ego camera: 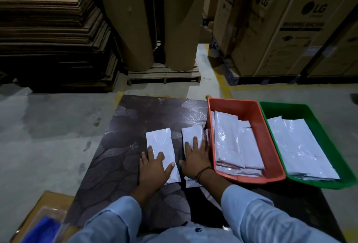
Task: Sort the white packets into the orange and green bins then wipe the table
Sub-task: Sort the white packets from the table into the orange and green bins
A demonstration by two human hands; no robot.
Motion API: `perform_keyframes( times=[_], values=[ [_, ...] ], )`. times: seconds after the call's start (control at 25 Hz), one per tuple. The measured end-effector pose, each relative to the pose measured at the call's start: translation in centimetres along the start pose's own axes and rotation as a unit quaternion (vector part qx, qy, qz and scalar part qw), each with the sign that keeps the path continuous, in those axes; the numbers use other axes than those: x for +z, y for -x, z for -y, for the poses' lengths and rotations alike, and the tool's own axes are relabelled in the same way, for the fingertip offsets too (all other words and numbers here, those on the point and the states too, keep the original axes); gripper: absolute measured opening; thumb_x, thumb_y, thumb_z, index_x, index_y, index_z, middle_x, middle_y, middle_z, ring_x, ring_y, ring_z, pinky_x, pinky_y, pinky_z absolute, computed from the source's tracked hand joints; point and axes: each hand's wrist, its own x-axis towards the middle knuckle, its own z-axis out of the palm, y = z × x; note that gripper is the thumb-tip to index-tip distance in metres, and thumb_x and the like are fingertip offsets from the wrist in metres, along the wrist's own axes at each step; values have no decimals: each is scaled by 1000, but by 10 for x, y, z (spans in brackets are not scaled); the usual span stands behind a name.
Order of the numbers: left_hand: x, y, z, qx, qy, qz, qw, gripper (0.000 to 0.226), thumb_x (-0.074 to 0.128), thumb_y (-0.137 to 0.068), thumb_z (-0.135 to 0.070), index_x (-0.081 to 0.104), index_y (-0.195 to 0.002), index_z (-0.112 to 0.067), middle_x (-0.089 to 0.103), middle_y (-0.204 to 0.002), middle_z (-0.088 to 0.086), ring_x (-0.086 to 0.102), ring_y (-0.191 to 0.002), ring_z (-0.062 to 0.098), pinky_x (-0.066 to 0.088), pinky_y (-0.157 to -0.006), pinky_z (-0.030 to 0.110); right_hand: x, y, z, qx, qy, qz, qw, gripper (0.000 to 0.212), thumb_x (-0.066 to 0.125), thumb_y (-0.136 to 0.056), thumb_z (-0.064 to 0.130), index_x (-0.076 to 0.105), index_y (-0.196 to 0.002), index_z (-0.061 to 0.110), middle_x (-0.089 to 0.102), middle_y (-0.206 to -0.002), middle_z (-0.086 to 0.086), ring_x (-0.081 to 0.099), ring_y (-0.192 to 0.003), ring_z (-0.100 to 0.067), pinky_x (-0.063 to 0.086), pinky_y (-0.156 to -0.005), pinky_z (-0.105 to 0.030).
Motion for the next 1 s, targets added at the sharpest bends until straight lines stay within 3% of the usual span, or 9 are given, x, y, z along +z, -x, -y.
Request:
perform_keyframes(
  times=[0.08,0.2,0.32,0.4,0.52,0.6,0.68,0.84,1.0],
  values=[
    [2,-2,0,2,-11,-3,1000,67,42,-88,-76,51,-129,-25,13,-167,15,19,-148,48,26,-119,53,17,2,-1,1,28,12,1000,89,41,-94,60,4,-158,11,-16,-161,-26,-25,-144,-49,-11,-115,-67],
    [5,-6,-5,-4,-27,-6,1000,77,42,-84,-81,50,-131,-20,21,-164,14,22,-147,45,30,-118,51,29,5,-3,-57,66,-6,996,89,49,-93,53,8,-157,5,-7,-164,-21,-29,-144,-44,-12,-110,-71],
    [8,-9,-9,-1,-43,-28,999,82,44,-78,-81,51,-131,-19,32,-156,13,31,-140,42,37,-112,52,29,7,-3,-70,41,-24,996,92,80,-63,44,52,-139,-1,45,-149,-22,7,-147,-47,14,-105,-74],
    [7,-10,-11,-1,-42,-40,998,85,49,-76,-81,48,-135,-20,32,-156,13,35,-137,40,40,-108,52,32,2,-5,-58,18,-40,997,95,84,-52,43,59,-132,-1,53,-140,-23,22,-142,-48,21,-101,-73],
    [4,-14,-14,-10,-49,-44,998,93,51,-73,-83,40,-144,-24,25,-160,14,38,-133,38,41,-105,50,35,-8,-5,-44,24,-17,999,93,76,-62,49,52,-139,1,41,-148,-27,13,-145,-51,16,-103,-75],
    [2,-17,-15,-12,-60,-33,998,95,52,-74,-80,32,-149,-27,18,-163,13,38,-132,37,40,-105,49,39,-12,-6,-36,68,27,997,86,51,-81,53,34,-151,5,21,-159,-28,-5,-147,-53,7,-107,-76],
    [1,-19,-17,-15,-61,-19,998,89,56,-78,-71,26,-150,-29,11,-164,11,36,-133,37,40,-106,49,50,-16,-10,-32,76,22,996,80,26,-85,47,24,-156,9,8,-163,-27,-17,-146,-53,2,-108,-76],
    [-1,-22,-23,-32,-39,-10,999,77,56,-85,-51,24,-152,-31,7,-165,9,32,-133,37,40,-107,51,47,-14,-5,0,1,25,1000,83,52,-83,46,26,-155,16,11,-163,-25,7,-143,-61,13,-112,-74],
    [-7,-27,-23,-42,-33,-40,998,71,58,-83,-42,35,-149,-32,13,-165,8,39,-125,37,38,-102,47,18,-10,5,-7,-35,-12,999,80,34,-84,49,12,-158,26,-2,-166,-14,3,-147,-52,12,-115,-66]
  ],
)
